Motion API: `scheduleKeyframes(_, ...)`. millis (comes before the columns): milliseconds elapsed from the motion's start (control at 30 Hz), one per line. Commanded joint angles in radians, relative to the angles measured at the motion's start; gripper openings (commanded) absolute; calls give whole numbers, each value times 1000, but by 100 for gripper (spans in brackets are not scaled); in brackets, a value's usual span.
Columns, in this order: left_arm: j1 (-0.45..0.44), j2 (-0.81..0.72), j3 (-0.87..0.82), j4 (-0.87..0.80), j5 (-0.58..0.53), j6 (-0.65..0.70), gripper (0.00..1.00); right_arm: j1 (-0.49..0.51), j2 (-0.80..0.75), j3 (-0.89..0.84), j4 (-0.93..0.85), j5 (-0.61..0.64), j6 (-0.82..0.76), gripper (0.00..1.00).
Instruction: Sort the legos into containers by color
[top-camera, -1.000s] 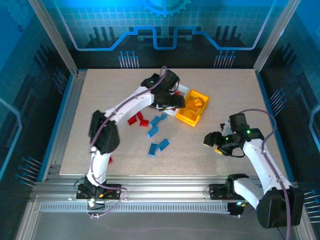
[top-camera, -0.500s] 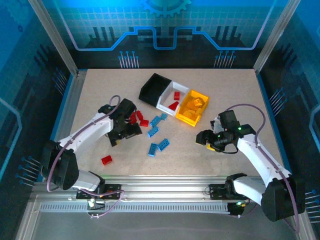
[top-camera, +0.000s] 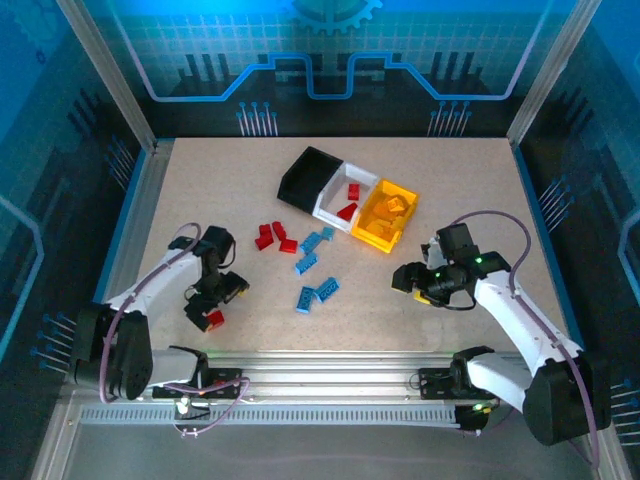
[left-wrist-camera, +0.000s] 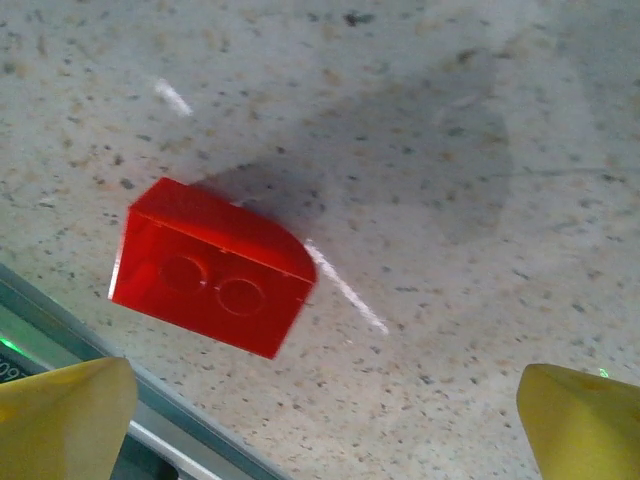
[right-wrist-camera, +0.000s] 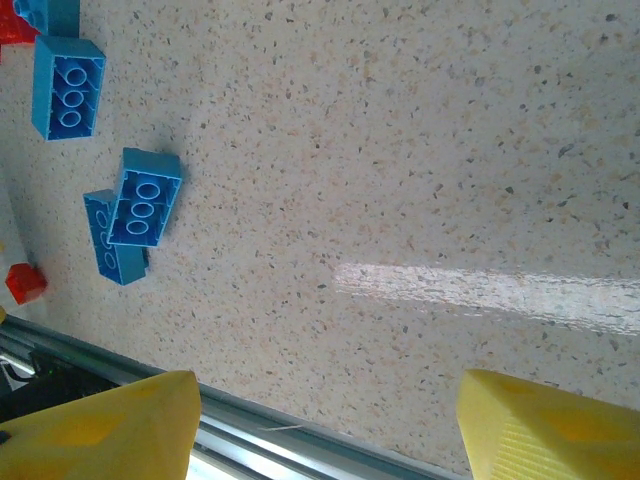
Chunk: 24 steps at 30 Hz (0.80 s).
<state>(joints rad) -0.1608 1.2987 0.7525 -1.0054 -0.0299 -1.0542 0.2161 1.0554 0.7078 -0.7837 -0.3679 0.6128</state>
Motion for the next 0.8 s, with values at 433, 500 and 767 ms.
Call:
scheduleKeyframes(433,130,85,-61,43,-49,105,99,12,-41,-29,-12,24,31,70)
scheduleKeyframes(500,140,96,-76,69,-44,111,99,12,-40,-27,-17,27,32,70)
scheduleKeyframes(767,142,187,-71,136,-2,146,91,12,-70,-23,-43,59,47,69)
